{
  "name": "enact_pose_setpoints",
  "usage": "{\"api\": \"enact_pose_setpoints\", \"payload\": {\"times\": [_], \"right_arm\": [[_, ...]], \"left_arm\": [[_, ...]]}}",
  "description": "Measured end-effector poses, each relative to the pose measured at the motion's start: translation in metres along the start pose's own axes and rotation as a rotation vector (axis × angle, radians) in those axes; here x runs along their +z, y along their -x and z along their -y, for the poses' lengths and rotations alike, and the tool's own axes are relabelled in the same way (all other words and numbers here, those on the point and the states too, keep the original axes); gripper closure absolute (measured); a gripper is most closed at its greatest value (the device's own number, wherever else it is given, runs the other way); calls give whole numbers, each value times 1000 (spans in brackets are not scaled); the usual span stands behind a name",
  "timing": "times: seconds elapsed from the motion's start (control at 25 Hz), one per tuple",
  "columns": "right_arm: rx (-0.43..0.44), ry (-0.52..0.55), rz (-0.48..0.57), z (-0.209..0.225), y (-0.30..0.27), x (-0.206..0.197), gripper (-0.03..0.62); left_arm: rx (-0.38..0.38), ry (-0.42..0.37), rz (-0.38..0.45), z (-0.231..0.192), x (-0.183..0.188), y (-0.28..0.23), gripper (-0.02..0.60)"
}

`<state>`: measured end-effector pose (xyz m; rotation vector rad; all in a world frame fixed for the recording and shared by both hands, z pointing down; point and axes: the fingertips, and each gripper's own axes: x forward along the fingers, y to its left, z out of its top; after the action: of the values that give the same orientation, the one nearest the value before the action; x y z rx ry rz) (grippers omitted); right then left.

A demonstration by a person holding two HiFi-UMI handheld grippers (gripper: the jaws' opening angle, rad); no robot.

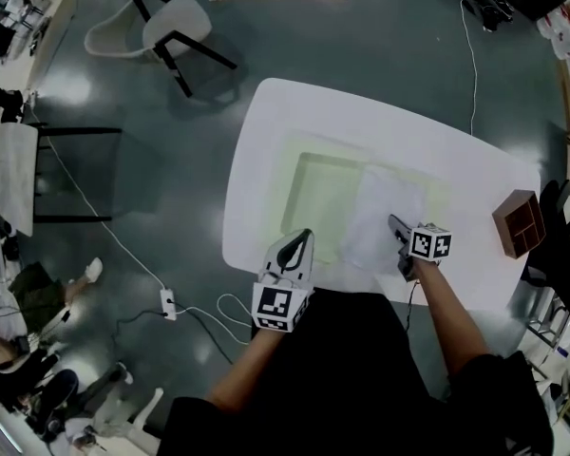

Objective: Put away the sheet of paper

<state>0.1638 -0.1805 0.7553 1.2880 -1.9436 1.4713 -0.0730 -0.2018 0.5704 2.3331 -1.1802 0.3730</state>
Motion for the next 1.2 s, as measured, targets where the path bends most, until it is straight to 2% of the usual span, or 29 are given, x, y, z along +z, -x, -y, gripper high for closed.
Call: {"api": "enact_pose_setpoints", "payload": {"times": [0.32,0.6,1.2], "right_arm": [[18,-13,-34,-6,-19,4,594],[34,-15,-46,-34,-39,10,594],[44,-84,-56,-74,-90,17,594]], "left_arm": [[18,31,-7,-8,-5,-5,578],[62,28,22,-39,11,0,578],[106,65,14,-89,11,9,578]]}}
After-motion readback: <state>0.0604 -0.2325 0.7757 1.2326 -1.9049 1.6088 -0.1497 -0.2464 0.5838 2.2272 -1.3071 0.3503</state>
